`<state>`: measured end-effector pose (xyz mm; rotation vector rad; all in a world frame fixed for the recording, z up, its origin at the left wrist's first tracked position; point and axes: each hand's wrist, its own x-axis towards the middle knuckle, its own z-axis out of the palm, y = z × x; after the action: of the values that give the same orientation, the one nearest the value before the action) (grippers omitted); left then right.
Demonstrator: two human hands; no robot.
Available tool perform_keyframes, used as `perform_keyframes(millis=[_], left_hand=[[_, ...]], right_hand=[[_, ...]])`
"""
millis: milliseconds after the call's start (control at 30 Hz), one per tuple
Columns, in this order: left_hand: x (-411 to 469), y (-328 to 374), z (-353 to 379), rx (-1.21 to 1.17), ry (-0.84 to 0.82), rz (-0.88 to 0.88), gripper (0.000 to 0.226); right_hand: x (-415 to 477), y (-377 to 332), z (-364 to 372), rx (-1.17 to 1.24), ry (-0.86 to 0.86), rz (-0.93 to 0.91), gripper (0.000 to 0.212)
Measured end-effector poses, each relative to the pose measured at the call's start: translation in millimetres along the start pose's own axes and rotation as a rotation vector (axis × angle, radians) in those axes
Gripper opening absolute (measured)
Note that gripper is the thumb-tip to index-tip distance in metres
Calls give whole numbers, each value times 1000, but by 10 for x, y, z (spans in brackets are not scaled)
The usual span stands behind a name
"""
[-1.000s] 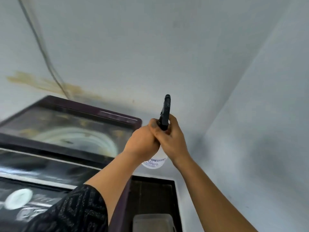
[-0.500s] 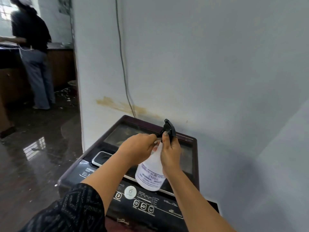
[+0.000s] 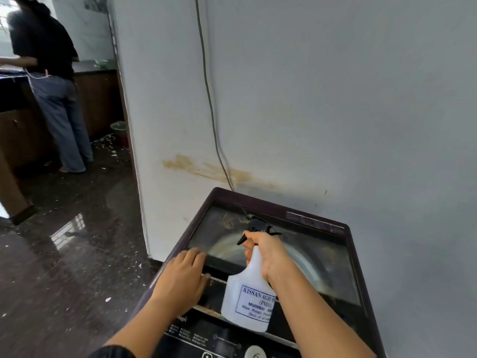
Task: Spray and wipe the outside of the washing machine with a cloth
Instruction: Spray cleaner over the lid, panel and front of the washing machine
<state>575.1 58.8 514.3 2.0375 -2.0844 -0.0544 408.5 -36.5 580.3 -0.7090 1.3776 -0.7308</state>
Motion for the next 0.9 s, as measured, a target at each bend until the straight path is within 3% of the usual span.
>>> perform_keyframes(millis=[200,333,500,667,900], left_hand=[[-200,-278,406,-30,-149,107,59],[29,-330,488,10,-121,175,66],[278,-346,570,-58,-199,130,71],[506,-440,552,-136,-78,142,49],[683,-509,635,-65,-227,29,69]], right_hand=[[245,-116,192,-13,42,24,11],[352,-120,461,-80,92,26,17],[492,-194,715,-119,99,3,17],[541,-220,758,-126,74,-1,13],[545,-203,765,-107,61,-14,19]])
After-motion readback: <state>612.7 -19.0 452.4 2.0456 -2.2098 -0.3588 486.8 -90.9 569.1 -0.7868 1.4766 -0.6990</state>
